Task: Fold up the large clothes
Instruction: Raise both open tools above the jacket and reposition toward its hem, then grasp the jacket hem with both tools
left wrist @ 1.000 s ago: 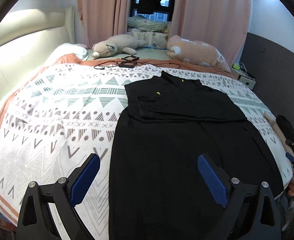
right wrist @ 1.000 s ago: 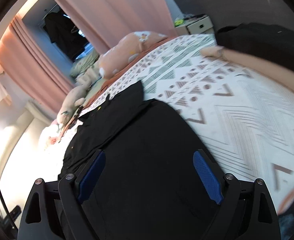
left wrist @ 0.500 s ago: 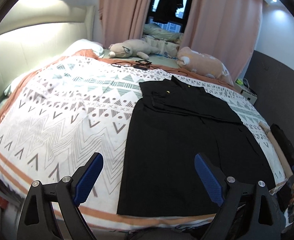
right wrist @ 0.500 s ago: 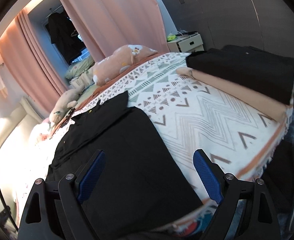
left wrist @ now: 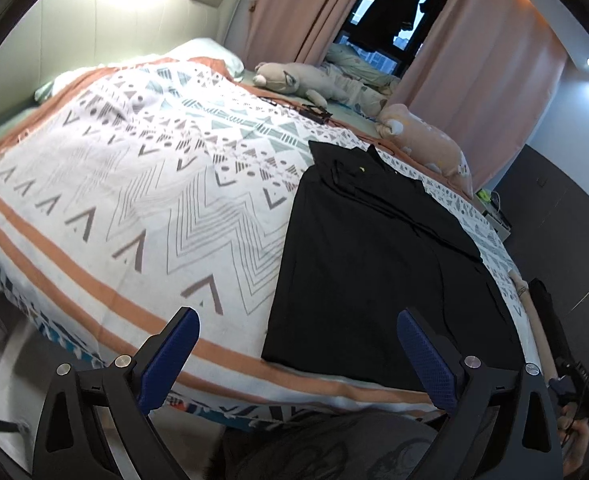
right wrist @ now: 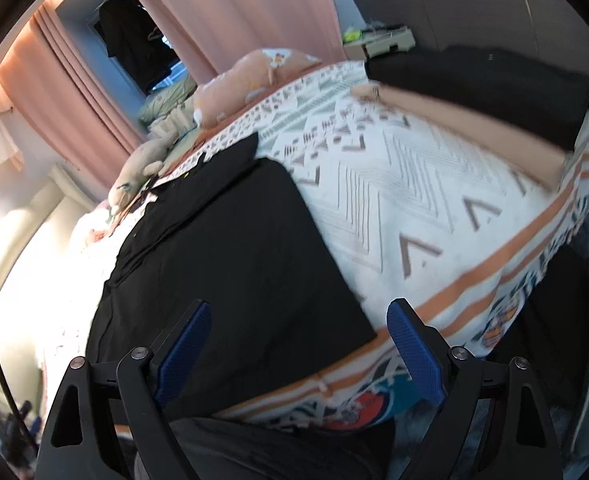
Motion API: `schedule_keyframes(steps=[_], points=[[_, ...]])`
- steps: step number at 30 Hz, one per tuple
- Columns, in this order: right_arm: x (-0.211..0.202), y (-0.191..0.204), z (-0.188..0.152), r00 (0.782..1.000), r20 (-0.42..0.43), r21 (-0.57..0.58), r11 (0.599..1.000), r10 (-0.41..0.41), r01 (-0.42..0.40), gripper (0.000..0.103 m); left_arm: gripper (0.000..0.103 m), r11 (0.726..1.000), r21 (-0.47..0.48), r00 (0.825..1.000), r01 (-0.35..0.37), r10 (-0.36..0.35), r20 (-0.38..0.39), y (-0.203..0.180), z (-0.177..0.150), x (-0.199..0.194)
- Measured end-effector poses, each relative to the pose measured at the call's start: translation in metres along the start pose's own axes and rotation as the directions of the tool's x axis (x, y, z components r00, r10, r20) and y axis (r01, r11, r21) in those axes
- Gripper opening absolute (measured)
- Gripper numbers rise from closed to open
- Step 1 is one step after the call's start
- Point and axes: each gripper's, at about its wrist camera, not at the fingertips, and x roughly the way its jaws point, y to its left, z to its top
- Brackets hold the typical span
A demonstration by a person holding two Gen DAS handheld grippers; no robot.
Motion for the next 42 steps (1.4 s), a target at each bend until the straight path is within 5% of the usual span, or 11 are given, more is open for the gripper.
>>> schedule_keyframes(steps=[3,14,22,25,30,35,42], points=[[0.012,-0.010,-0.007,0.998,-0.049,0.023,0.999,0.029,-0.028,0.089,0.099,0.998,-0.055,0.999,0.043,-0.045,-0.030,0.009,-0.008,0.008],[0.049,-0.051,-0.012,0.976,-0.142,0.146,0.979,0.162,-0.141,0.078,0.071,0.979,-0.174,0.974,0.110,-0.141,-0.179,0.030,-0.020,0.070],[0.077,-0.061,-0.011,0.963,-0.149,0.245,0.952,0.224,-0.183,0.072,0.071,0.963,-0.233,0.962,0.137,-0.185,-0.201,0.038,-0.016,0.091],[0.076,-0.054,-0.007,0.932,-0.134,0.271,0.917,0.338,-0.293,0.066,0.070,0.933,-0.300,0.942,0.201,-0.268,-0.203,0.042,-0.014,0.092],[0.069,-0.038,0.002,0.914,-0.099,0.233,0.902,0.394,-0.363,0.065,0.070,0.871,-0.389,0.907,0.298,-0.386,-0.167,0.048,-0.017,0.085],[0.086,-0.045,-0.006,0.942,-0.136,0.244,0.932,0.307,-0.269,0.065,0.070,0.893,-0.364,0.910,0.266,-0.356,-0.210,0.040,-0.026,0.084],[0.099,-0.039,-0.006,0.935,-0.148,0.217,0.933,0.322,-0.287,0.065,0.065,0.905,-0.341,0.915,0.255,-0.340,-0.216,0.026,-0.023,0.098]])
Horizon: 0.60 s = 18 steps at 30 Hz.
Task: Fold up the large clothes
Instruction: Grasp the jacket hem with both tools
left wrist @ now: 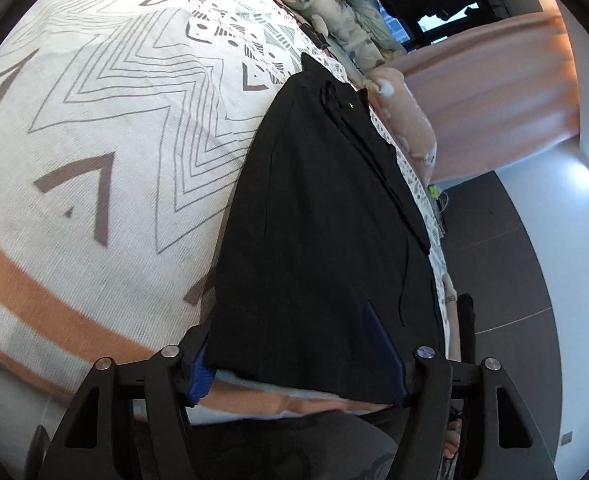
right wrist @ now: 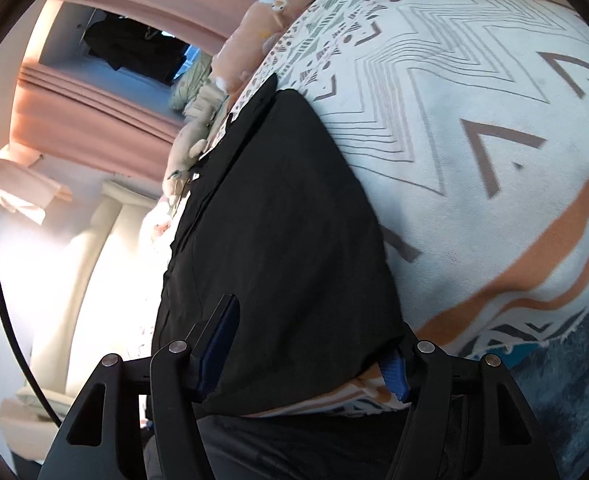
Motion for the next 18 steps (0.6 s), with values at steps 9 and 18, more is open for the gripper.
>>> schedule_keyframes(steps=[9,18], points=[[0.017,-0.001,0.012,1.000,0.029,0.022,1.000,-0.013,0.012,0.052,0.045,0.994,0.037,0.995,-0.100,0.099,0.009,-0.012,0.010,0.025],[0.001,-0.021,0.009,0.992,0.105,0.107,0.991,0.070,-0.081,0.005,0.005,0.994,-0.032,0.993,-0.103,0.104,0.046,0.005,0.010,0.014]])
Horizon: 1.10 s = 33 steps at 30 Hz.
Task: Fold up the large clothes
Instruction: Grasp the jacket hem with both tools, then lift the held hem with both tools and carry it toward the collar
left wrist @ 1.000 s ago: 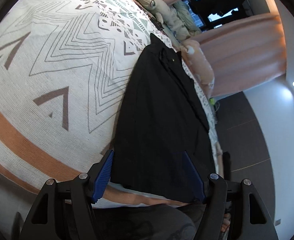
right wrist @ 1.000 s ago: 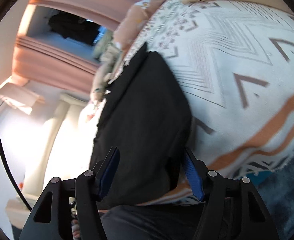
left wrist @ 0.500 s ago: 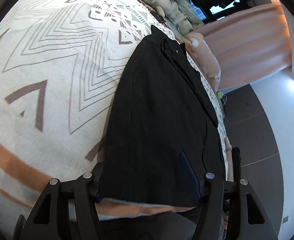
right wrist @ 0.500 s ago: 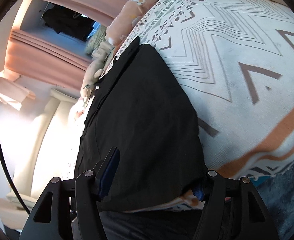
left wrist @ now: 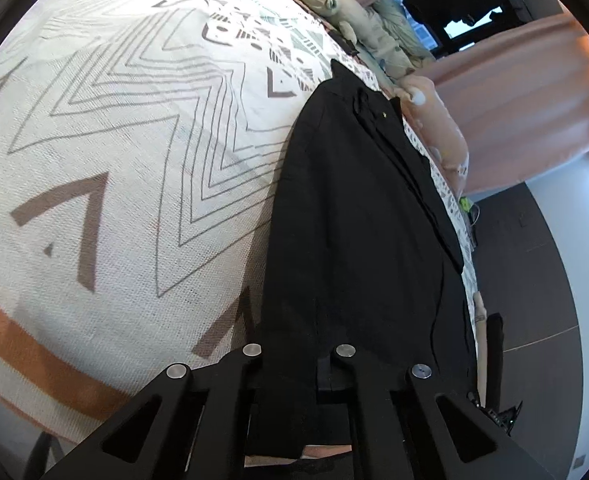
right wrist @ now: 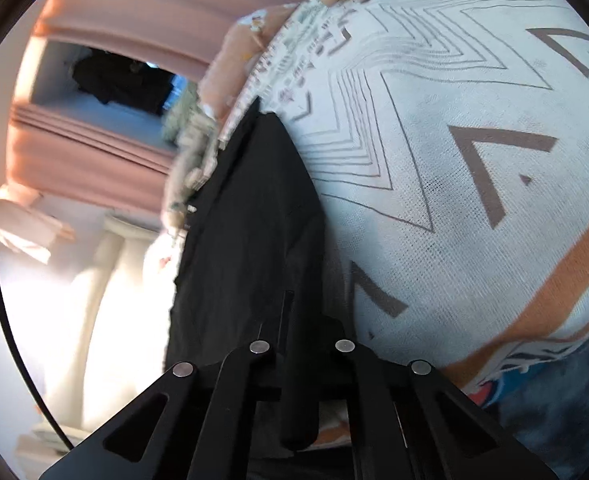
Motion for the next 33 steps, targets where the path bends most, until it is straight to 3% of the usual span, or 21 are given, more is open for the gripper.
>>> schedule_keyframes(steps=[6,11,18,33], points=[[-0.026,0.036,-0.003,0.997,0.040,-0.043,0.997,0.062,-0.060,0.004,0.002,0.999,0.024,0.998,0.037,-0.038,0.051,-0.016,0.000,-0.029],[-0.048,0.060,-0.010,0.994,0.048,-0.100,0.991,0.095,-0.089,0.004,0.002,0.999,0.030,0.999,0.013,-0.015,0.051,-0.012,-0.015,-0.053],[-0.078,0.070,-0.027,0.994,0.043,-0.130,0.987,0.102,-0.096,0.004,0.002,0.999,0.005,0.997,0.044,-0.044,0.067,-0.002,-0.044,-0.083],[-0.164,0.094,-0.064,0.988,0.049,-0.181,0.974,0.144,-0.133,0.004,0.002,0.997,0.017,0.987,0.072,-0.074,0.143,-0.022,-0.087,-0.182]])
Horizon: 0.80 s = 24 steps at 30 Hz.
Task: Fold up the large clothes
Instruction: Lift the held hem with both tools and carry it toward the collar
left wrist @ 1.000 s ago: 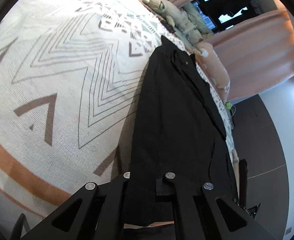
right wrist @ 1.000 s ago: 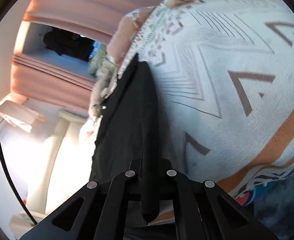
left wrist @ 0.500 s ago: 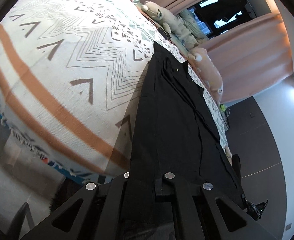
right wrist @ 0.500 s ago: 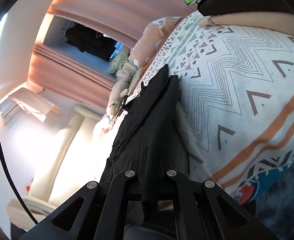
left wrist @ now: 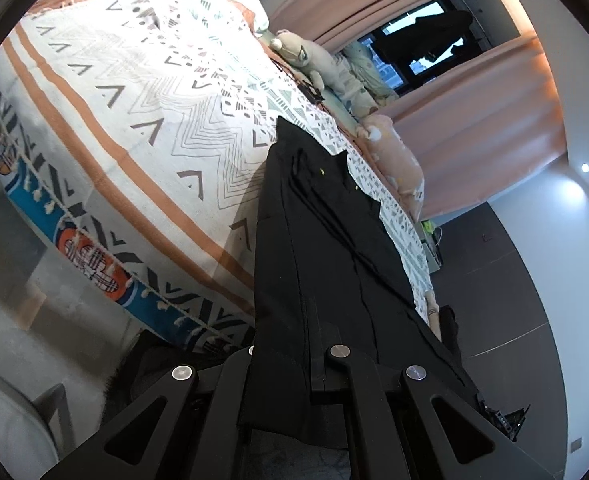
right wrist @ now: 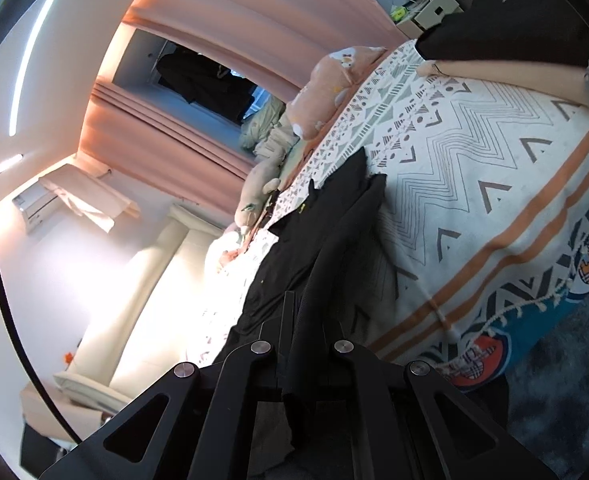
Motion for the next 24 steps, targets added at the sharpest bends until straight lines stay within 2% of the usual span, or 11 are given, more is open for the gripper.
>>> schedule_keyframes(steps=[5,7,14,18,24], points=[[-0.028,0.024,-0.007,1.000,-0.009,-0.034,0.999,-0.007,0.007,0.004,0.002,0.998,-0.056,0.999,-0.015,0.017,0.037,-0.007,-0.008,-0.039],[-0.039,0.033,-0.009,1.000,-0.009,-0.043,0.999,-0.023,0.022,0.004,0.002,0.998,-0.063,0.998,0.001,0.003,0.055,-0.014,-0.010,-0.054],[-0.070,0.061,-0.007,0.999,0.027,-0.054,0.998,0.018,-0.016,0.004,0.002,0.996,-0.071,0.992,0.046,-0.038,0.117,-0.035,-0.010,-0.098],[-0.076,0.075,-0.002,0.998,0.054,-0.069,0.997,0.043,-0.039,0.004,0.002,0.996,-0.057,0.987,0.064,-0.055,0.148,-0.048,-0.004,-0.108],[-0.060,0.077,0.016,0.995,0.074,-0.044,0.997,0.065,-0.062,0.004,0.002,0.996,-0.048,0.986,0.078,-0.070,0.150,-0.061,0.019,-0.097]])
